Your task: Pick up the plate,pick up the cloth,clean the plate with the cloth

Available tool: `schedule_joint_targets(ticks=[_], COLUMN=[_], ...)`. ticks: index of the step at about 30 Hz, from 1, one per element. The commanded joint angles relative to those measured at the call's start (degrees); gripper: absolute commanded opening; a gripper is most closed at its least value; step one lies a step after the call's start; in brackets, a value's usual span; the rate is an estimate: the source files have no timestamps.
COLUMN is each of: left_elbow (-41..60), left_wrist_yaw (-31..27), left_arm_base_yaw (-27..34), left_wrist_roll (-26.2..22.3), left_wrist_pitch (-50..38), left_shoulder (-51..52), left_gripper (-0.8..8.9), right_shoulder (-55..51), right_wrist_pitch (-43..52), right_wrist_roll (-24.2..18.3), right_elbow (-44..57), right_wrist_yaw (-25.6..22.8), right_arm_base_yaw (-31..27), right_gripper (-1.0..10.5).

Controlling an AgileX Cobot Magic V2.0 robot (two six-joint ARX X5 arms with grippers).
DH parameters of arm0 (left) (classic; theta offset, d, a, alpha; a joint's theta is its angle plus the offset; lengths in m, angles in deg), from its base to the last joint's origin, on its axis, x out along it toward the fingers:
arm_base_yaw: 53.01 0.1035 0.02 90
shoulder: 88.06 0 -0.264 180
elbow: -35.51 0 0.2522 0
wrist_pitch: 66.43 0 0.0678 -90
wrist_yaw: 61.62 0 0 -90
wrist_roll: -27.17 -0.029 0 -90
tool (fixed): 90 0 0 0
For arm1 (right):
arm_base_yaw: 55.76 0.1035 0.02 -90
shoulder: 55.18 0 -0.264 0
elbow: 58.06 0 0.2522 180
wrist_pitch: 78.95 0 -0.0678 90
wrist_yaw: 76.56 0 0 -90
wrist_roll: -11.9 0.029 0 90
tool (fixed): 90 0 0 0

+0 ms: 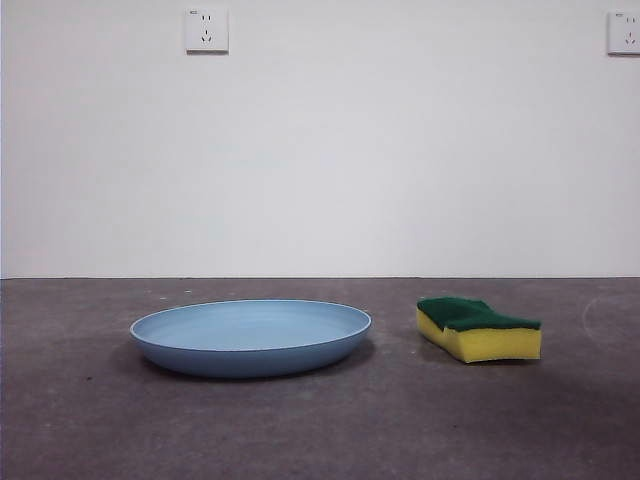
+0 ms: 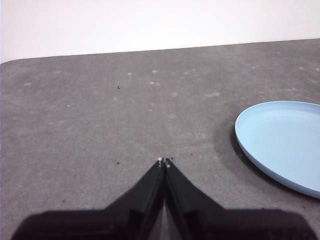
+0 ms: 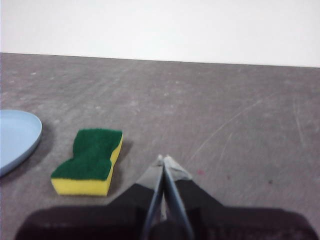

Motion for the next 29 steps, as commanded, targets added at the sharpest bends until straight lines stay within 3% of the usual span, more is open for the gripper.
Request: schedule_joint_targets(ticks=[1,6,10,29], left_elbow=[0.8,0.8,0.8,0.8], left_wrist_yaw=[-0.1,-0.1,-0.1,-0.1], left_arm_base_yaw=[0.2,0.2,0.2,0.2], left_wrist_roll=[-0.5,-0.5,-0.5,-0.5], left_wrist_pitch=[-0.2,-0.1,-0.1,-0.1], left_shoulder=[0.1,0.1,0.1,0.1], left_gripper=[-0.04,-0.03,-0.03,-0.04], right_shoulder=[-0.2,-0.2,0.2,0.9], right_wrist_pitch=[-0.5,-1.2,-1.9,-1.9], right_wrist_roll=[1.8,2.9,7.3,7.4], right_elbow=[0.8,0.8,0.7,0.7], right_wrist_yaw=[0.1,0.0,0.1,-0.3], right_arm_base_yaw=[0.0,0.0,0.0,0.0], right_gripper=[0.0,0.0,0.0,0.0])
